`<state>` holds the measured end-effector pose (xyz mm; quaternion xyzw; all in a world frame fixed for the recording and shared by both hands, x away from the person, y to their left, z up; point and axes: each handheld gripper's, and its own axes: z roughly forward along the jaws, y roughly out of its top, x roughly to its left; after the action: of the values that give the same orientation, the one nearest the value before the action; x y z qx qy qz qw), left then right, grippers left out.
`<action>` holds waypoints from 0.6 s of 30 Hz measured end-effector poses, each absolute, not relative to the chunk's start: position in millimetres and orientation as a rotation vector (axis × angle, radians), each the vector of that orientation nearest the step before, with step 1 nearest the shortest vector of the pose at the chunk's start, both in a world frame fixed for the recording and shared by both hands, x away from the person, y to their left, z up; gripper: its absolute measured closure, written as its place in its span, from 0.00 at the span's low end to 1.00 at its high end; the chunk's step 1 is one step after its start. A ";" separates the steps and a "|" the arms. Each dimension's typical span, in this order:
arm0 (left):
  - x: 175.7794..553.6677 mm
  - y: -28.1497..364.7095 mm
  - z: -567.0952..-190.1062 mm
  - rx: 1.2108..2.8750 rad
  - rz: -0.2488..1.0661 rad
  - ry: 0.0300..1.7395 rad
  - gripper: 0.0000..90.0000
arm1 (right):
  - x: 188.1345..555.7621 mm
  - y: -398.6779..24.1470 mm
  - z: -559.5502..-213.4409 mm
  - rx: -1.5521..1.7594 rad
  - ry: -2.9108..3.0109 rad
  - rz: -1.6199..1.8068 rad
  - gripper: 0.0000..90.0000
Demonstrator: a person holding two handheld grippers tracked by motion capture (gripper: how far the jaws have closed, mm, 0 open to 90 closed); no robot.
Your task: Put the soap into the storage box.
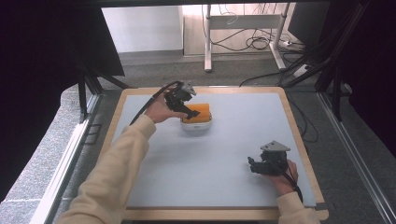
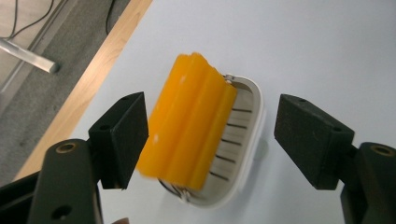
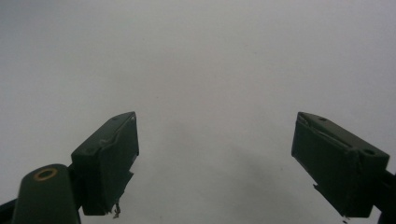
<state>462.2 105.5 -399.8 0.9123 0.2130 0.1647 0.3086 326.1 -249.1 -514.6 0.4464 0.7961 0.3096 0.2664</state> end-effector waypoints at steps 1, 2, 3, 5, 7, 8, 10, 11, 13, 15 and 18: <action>452.7 116.0 -399.6 2.389 0.430 0.603 0.30 | 326.0 -249.4 -514.2 1.207 2.148 0.834 0.17; 447.5 120.7 -400.1 2.381 0.426 0.619 0.30 | 325.9 -249.3 -514.1 1.208 2.146 0.834 0.17; 442.4 125.1 -400.6 2.377 0.426 0.632 0.30 | 325.8 -249.3 -514.0 1.208 2.145 0.834 0.17; 437.3 129.6 -401.1 2.365 0.423 0.648 0.30 | 325.7 -249.1 -514.0 1.207 2.145 0.833 0.17; 427.4 138.0 -402.9 2.341 0.406 0.675 0.30 | 325.7 -248.4 -514.3 1.208 2.142 0.828 0.17; 422.1 141.5 -404.2 2.331 0.407 0.691 0.30 | 325.7 -248.4 -514.3 1.208 2.142 0.828 0.17; 412.3 148.7 -407.3 2.310 0.400 0.722 0.30 | 325.7 -247.8 -514.7 1.209 2.142 0.825 0.17; 407.2 152.2 -409.3 2.298 0.394 0.734 0.30 | 325.7 -247.6 -514.8 1.209 2.143 0.824 0.17; 397.2 159.2 -413.0 2.263 0.374 0.762 0.29 | 325.7 -247.3 -515.0 1.206 2.144 0.821 0.17; 386.3 165.0 -417.1 2.238 0.381 0.777 0.29 | 325.8 -247.3 -515.2 1.206 2.144 0.821 0.17; 364.5 175.2 -426.9 2.201 0.379 0.811 0.29 | 325.4 -247.5 -515.1 1.212 2.144 0.821 0.17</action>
<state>364.5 175.2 -426.9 0.8593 0.3165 0.1478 0.3736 325.4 -247.5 -515.1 0.4495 0.7953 0.3046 0.2694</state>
